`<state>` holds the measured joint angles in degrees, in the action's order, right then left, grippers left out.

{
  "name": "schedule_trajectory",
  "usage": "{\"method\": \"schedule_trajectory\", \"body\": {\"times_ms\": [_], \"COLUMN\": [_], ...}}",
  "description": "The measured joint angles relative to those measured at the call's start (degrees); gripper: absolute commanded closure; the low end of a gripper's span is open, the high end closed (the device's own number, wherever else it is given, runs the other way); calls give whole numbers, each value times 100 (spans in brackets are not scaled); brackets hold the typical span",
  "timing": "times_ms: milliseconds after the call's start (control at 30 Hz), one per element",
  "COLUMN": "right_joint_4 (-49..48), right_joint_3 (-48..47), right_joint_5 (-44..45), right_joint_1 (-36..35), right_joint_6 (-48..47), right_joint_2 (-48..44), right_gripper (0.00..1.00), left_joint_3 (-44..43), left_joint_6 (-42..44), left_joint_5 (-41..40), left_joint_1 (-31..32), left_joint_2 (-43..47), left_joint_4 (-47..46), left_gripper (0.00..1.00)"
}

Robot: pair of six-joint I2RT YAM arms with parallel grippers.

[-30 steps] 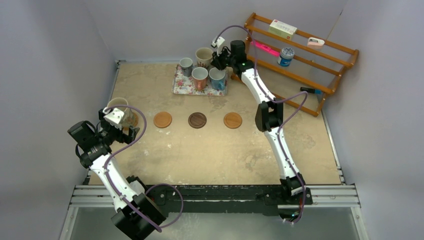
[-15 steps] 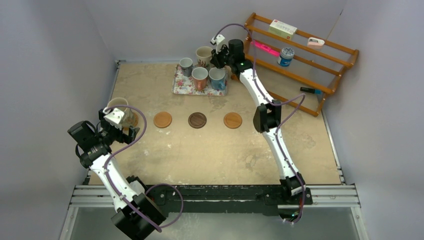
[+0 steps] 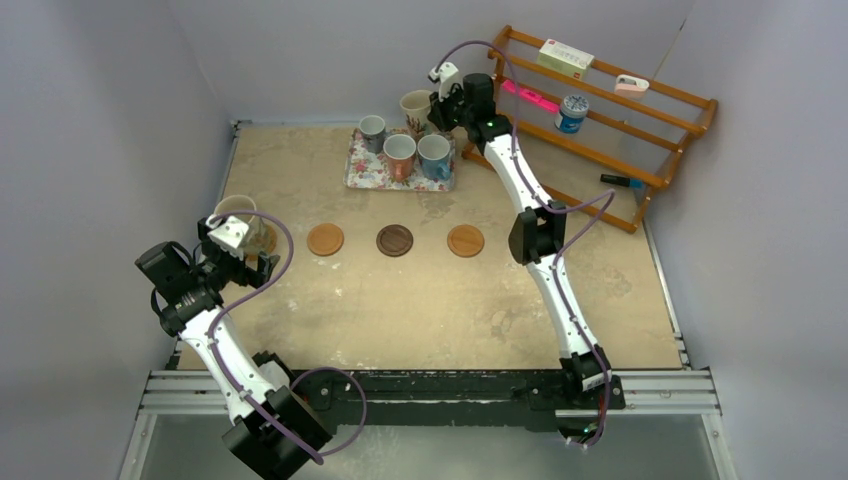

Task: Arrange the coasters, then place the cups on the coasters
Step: Pick up the cup from the tray.

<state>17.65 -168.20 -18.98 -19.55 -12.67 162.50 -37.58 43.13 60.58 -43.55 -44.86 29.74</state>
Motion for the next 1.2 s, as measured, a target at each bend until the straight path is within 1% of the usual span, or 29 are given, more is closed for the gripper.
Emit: {"method": "schedule_trajectory", "body": {"times_ms": [367, 633, 900, 1200], "right_joint_4": [15, 42, 146, 616], "right_joint_3": [0, 0, 0, 116], "right_joint_5": [-9, -2, -7, -184], "right_joint_1": [57, 205, 350, 452], "right_joint_6": [101, 155, 199, 216], "right_joint_2": [-13, -197, -669, -1335], "right_gripper": [100, 100, 100, 100], "left_joint_3": [0, 0, 0, 0], "left_joint_6": [0, 0, 2, 7], "left_joint_5": [17, 20, 20, 26], "left_joint_1": [0, 0, 0, 0], "left_joint_2": [4, 50, 59, 61], "left_joint_4": [24, 61, 96, 129], "left_gripper": [0, 0, 0, 0]}}
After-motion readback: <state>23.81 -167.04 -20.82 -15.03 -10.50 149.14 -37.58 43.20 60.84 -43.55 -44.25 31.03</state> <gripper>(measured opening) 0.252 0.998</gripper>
